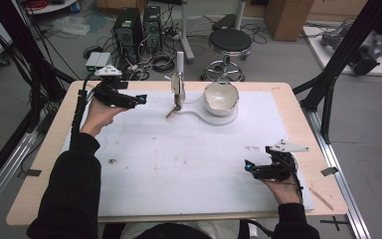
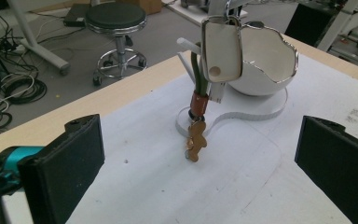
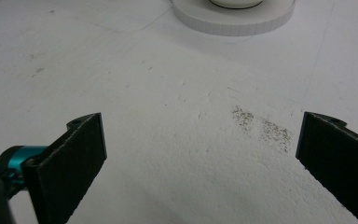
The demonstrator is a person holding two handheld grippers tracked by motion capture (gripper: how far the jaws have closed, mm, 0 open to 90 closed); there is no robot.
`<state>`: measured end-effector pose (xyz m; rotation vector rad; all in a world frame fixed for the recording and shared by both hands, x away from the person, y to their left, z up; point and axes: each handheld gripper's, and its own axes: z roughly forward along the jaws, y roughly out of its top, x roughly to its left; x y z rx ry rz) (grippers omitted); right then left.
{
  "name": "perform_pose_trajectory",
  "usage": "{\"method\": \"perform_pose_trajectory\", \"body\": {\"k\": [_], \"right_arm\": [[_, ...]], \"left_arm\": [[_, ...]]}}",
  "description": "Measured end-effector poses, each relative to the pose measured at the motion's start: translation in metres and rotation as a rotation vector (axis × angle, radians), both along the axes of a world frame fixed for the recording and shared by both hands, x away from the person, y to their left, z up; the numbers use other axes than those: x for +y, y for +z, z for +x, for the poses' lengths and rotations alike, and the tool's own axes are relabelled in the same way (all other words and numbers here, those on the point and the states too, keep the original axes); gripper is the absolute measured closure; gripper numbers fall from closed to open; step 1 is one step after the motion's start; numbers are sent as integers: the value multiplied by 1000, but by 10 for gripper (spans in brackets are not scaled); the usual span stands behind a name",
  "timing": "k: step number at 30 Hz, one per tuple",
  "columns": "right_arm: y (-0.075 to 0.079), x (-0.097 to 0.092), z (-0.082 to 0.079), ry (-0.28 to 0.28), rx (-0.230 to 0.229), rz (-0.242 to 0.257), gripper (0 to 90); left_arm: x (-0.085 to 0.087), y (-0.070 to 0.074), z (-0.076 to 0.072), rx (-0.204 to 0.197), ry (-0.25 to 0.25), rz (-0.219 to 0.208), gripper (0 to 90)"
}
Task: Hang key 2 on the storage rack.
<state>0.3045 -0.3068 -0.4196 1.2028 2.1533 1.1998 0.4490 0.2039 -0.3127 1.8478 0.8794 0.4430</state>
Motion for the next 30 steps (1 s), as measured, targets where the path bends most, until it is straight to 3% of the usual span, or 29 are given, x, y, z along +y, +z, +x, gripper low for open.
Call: {"method": "perform_pose_trajectory", "body": {"k": [9,12,17,30], "right_arm": [[0,0,0,3,-2,-2,6],[0,0,0,1,0,-2,7],[0,0,0,-1,0,-2,6],[-1,0,0,-1,6,-3,6]], "left_arm": [[13,-11,-10,-3,30,-5,18],[17,-15,-12,5,19,-5,18],[19,-24,-18,16,13,32,18],[34,-38,-38,31,34,45,18]]}}
